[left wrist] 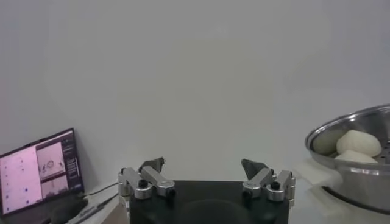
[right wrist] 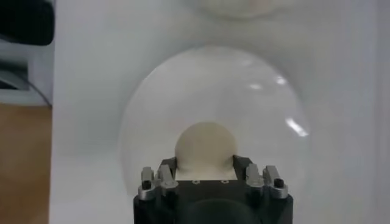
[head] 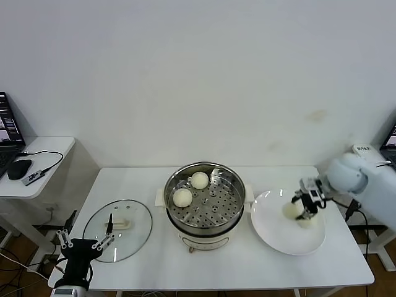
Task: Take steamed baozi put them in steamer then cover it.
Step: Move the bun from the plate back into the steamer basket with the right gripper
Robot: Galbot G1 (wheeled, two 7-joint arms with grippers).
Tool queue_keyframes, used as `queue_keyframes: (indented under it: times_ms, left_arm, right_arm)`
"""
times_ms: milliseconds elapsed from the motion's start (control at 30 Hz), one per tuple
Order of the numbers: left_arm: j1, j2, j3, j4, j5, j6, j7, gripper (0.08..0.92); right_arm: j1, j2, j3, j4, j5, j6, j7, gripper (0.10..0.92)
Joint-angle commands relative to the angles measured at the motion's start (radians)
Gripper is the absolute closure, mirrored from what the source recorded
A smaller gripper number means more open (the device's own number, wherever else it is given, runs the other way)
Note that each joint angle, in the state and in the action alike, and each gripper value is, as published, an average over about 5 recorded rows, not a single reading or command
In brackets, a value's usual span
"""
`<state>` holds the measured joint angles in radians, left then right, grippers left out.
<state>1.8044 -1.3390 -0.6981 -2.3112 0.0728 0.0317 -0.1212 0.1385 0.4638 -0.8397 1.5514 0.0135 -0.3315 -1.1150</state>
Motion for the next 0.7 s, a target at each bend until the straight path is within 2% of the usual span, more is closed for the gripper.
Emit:
queue_keyframes:
  times_ms: [33,467,567,700]
  left_arm:
    - [0.006,0.000,0.000,-0.005,0.000,-0.001,0.000,0.177]
    - [0.019,0.005,-0.024,-0.027,-0.005,-0.001,0.000,0.177]
    - [0.024,0.002,-0.031,-0.033,-0.007,0.000,0.000,0.177]
    - [0.028,0.001,-0.046,-0.038,-0.014,0.000,0.000,0.177]
  right_arm:
    - [0.442,0.074,-0.216,0.026,0.152,-0.012,0.000,0.440]
    - [0.533,0.377,-0.386,0.121,0.307,-0.046,0.119,0.440]
    - [0.498,0.423,-0.407,0.129,0.308,0.004,0.146,0.440]
    - [0.465,0.472,-0.451,0.131,0.236,0.092,0.181,0.440]
